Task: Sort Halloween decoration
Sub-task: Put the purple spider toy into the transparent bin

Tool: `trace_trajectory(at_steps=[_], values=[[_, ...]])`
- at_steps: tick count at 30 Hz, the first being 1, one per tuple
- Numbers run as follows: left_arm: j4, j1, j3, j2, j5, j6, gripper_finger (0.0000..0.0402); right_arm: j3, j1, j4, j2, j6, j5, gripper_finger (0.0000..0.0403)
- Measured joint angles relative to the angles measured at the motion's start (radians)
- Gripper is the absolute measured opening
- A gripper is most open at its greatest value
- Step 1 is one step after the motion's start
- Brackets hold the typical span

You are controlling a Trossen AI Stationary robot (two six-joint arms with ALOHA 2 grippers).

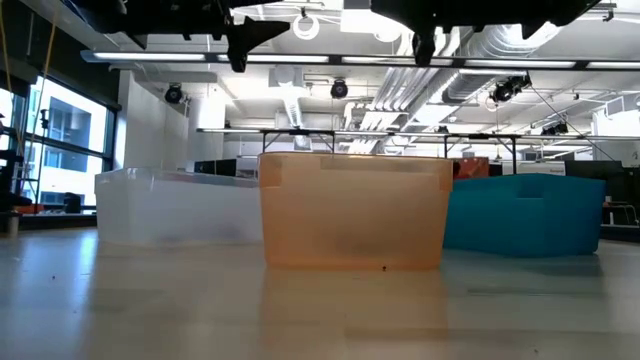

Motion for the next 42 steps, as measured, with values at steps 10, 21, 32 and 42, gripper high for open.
trace_trajectory(at_steps=[10,21,32,42], values=[[-0.009,0.0,0.0,0.0,-0.002,-0.009,0.0202,0.001,0.028,0.003,0.027,0.009,-0.003,0.0],[0.22,0.005,0.001,-0.008,0.002,-0.061,0.0202,0.182,0.028,-0.058,0.281,-0.054,-0.056,0.0],[0.328,0.045,0.003,-0.068,0.002,-0.086,0.0202,0.607,0.032,-0.311,0.802,-0.128,-0.056,0.0],[0.326,0.05,0.003,-0.076,0.004,-0.077,0.0202,0.831,0.034,-0.533,1.018,-0.047,-0.103,0.0043]])
